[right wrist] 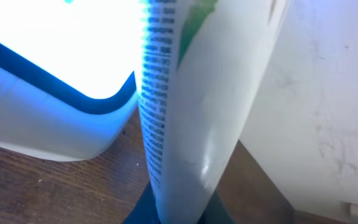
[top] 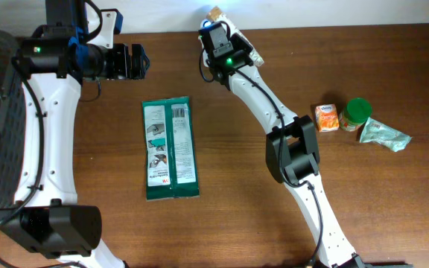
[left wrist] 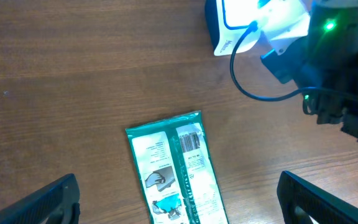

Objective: Scan the item barcode
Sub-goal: 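Lift the white tube with the right gripper and hold it at the scanner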

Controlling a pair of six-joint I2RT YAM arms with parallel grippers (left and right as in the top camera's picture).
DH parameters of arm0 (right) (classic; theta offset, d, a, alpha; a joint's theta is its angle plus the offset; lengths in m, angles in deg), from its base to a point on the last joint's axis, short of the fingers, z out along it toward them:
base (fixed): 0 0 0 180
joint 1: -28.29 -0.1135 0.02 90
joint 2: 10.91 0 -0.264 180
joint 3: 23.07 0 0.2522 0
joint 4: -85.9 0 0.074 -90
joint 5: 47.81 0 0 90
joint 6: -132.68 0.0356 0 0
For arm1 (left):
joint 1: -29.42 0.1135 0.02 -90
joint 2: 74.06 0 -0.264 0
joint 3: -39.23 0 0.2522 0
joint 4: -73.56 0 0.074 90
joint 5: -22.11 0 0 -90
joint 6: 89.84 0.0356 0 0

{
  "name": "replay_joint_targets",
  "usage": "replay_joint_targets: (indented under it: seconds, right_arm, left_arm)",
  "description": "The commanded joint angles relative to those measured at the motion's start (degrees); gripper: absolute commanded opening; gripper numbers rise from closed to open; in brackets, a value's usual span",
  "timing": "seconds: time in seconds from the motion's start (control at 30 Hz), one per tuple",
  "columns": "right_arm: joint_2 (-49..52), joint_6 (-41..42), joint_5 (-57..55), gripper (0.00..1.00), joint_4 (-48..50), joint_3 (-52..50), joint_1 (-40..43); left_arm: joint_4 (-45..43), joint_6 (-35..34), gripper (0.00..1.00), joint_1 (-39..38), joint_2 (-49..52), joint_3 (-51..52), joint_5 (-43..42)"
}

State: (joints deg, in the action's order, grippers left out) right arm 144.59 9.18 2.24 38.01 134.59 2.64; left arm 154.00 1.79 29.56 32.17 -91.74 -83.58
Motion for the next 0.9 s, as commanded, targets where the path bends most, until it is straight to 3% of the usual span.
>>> replay_joint_targets:
  seconds: [0.0,0.27,0.5,0.57,0.7,0.77,0.87]
  right_arm:
    - [-0.39,-2.47,-5.44,0.04,3.98,0.2,-0.7]
    - [-0.39,-9.73,-7.85,0.04,7.78,0.22,-3.32]
    - [-2.99,-9.51,-8.76,0.04,7.58,0.22,-4.44]
    - [-6.16,-3.69,-7.78,0.04,5.14,0.22,-4.37]
    - [-15.17,7.43,4.37,0.04,-6.4,0.28,-3.78]
    - [-21.92,18.56,15.39,0.05,-15.63,0.28,-2.56]
    - [-28.3,26.95,27.76,0.04,-25.99,0.28,-0.13]
  left_arm:
    - [0.07,-0.57,0.99,0.04,-0.39,-0.15,-0.44]
    - [0.07,-0.57,0.99,0.04,-0.39,-0.15,-0.44]
    - [0.09,-0.57,0.99,0.04,-0.39,-0.15,-0.44]
    - [0.07,-0.57,0.99,0.04,-0.39,-0.15,-0.44]
    - [0.07,-0.57,0.99,0.04,-0.39,-0.15,-0.44]
    - [0.09,-0.57,0.99,0.04,-0.39,-0.15,-0.44]
    - [0.07,-0.57,0.99,0.04,-0.39,-0.15,-0.44]
